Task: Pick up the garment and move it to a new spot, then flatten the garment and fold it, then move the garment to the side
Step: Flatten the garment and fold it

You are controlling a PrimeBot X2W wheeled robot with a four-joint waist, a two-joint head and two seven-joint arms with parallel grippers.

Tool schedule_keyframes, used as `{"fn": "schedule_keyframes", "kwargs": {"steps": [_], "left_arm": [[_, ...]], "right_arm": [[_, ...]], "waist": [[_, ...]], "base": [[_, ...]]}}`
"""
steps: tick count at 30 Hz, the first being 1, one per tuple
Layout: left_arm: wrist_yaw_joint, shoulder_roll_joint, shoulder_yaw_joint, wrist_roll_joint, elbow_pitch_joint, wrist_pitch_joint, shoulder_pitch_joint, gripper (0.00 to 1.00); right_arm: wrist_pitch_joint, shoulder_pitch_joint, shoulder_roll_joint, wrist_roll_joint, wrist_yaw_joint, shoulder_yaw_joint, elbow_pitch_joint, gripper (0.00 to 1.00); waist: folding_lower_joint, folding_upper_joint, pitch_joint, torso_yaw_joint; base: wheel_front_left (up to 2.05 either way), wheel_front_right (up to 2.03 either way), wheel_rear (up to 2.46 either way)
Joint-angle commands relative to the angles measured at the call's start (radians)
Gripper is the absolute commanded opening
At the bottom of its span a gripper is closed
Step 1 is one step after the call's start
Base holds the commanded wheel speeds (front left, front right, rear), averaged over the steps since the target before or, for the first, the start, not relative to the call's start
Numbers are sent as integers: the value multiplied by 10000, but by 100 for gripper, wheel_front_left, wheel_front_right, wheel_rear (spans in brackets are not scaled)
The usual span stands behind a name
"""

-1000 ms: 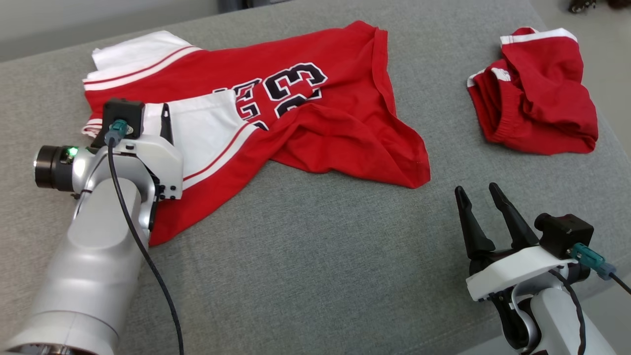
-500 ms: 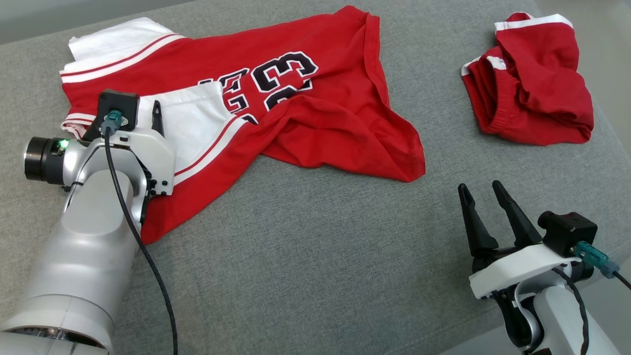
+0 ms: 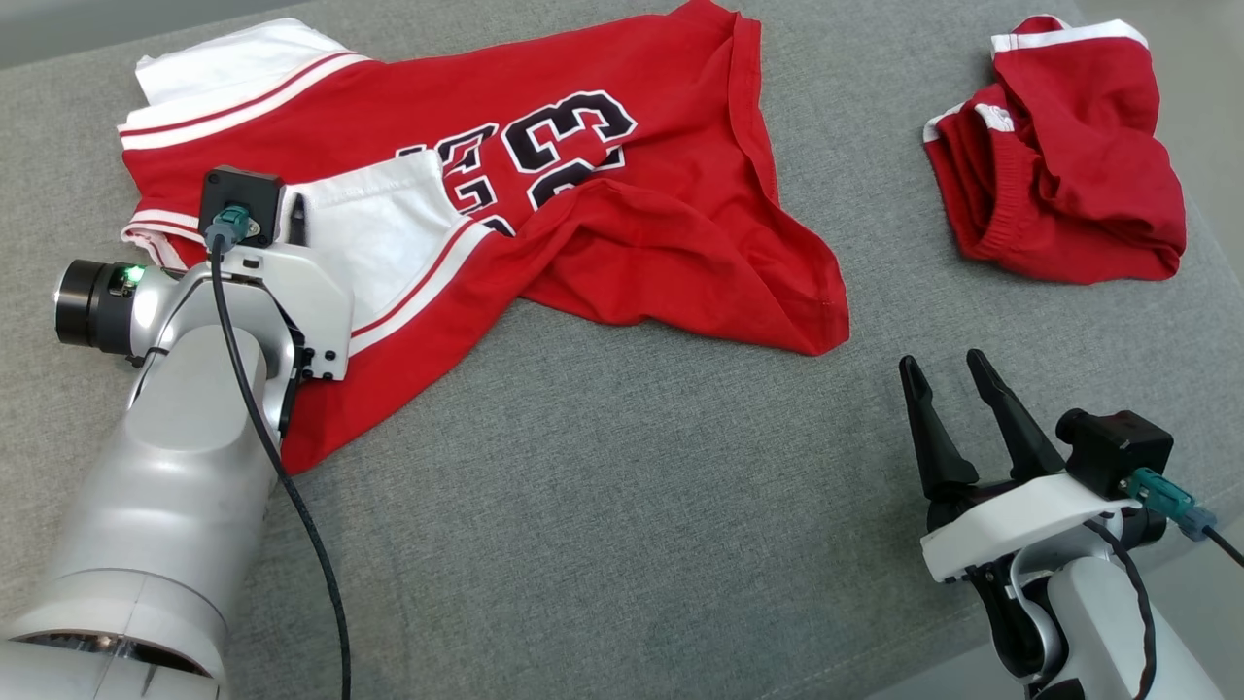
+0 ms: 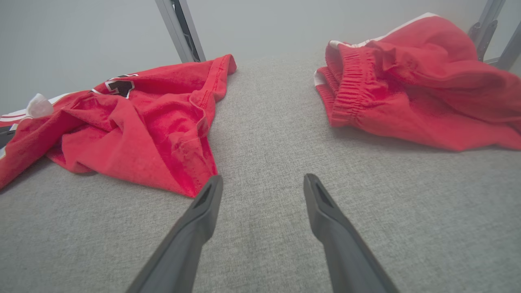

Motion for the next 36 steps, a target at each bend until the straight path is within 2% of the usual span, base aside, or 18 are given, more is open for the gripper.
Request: {"fn": "schedule_keyframes", "kwargs": {"steps": [1,12,15,18,21,28,36], "left_arm": [[8,74,-26,-71,42,-90,-135,0],[78,-186,-149,-188,-224,-765,197,0],[202,-327,-256,-58,-1259,-881,573,0],[454,-191,-526,395,-2845,-879,1284,0],[487,-64,-620,608,-4364,-870,1939,0],[66,332,-957,879,-6615,-873,3867,0],[-266,838,-1463,1093,-8104,-873,5777,0]], "right_arm": [[-52,-69,-26,-23,0,-47,46,100],[-52,71,-119,-152,0,-151,219,100],[-52,179,-216,-198,0,-320,231,100],[-50,270,-293,-232,0,-520,243,100],[-52,384,-362,-293,0,-677,318,100],[-52,733,-303,-340,0,-878,558,100],[-50,1085,-157,-477,0,-1247,950,100]], "waist": [[0,0,-11,7],[0,0,-501,350],[0,0,-1014,726],[0,0,-1416,1085],[0,0,-1885,1465],[0,0,-2901,2278],[0,0,-3660,3240]], "base": [[0,0,0],[0,0,0],[0,0,0],[0,0,0],[0,0,0],[0,0,0],[0,0,0]]}}
